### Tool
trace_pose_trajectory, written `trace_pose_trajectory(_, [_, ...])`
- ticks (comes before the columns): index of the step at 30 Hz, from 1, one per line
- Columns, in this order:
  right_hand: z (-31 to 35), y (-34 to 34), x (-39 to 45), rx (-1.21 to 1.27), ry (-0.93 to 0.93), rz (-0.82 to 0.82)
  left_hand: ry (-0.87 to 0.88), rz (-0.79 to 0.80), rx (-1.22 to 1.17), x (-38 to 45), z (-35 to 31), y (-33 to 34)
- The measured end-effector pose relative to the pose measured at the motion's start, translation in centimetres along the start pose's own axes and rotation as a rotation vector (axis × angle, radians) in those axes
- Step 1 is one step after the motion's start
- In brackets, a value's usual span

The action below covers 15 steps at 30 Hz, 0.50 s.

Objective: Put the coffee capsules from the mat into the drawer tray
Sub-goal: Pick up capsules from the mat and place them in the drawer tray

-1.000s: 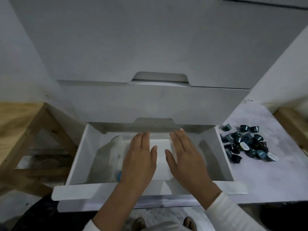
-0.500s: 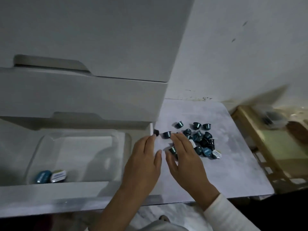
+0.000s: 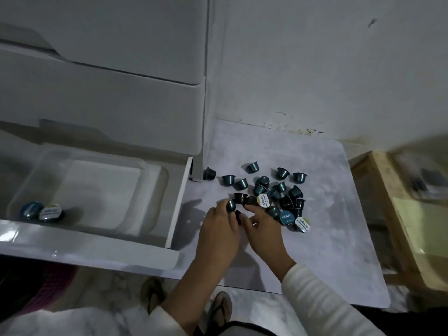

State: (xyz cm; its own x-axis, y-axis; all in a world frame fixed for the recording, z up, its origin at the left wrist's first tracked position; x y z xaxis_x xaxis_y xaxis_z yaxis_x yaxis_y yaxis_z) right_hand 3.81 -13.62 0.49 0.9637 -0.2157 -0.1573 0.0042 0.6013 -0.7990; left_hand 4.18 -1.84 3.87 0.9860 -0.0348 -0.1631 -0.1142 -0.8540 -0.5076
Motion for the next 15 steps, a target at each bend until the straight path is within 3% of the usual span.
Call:
trace_pose_trajectory(5, [-1.8,1.4,2.0,0.154,0.187,0.056,-0.155,0.010,-0.051,3.1,2.4,2.8])
trace_pose_trajectory(15, [-2.8,2.2,3.0,0.245,0.247,0.086,-0.202,-0.054,-0.117,5.1,2.9,3.5])
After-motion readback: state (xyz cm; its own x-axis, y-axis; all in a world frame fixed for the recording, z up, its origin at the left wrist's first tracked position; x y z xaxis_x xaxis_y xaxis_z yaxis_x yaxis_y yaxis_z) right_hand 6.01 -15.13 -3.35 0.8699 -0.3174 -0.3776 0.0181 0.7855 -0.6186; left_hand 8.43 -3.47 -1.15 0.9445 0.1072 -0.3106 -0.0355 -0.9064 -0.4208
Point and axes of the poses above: each hand's wrist, its own x-axis towards the middle knuckle, its own y-axis out of the palm, z = x × y, the point moved 3 cm from there along x, towards the middle knuckle, and after that the axes turned 11 degrees about -x, right-handed, at the moved point
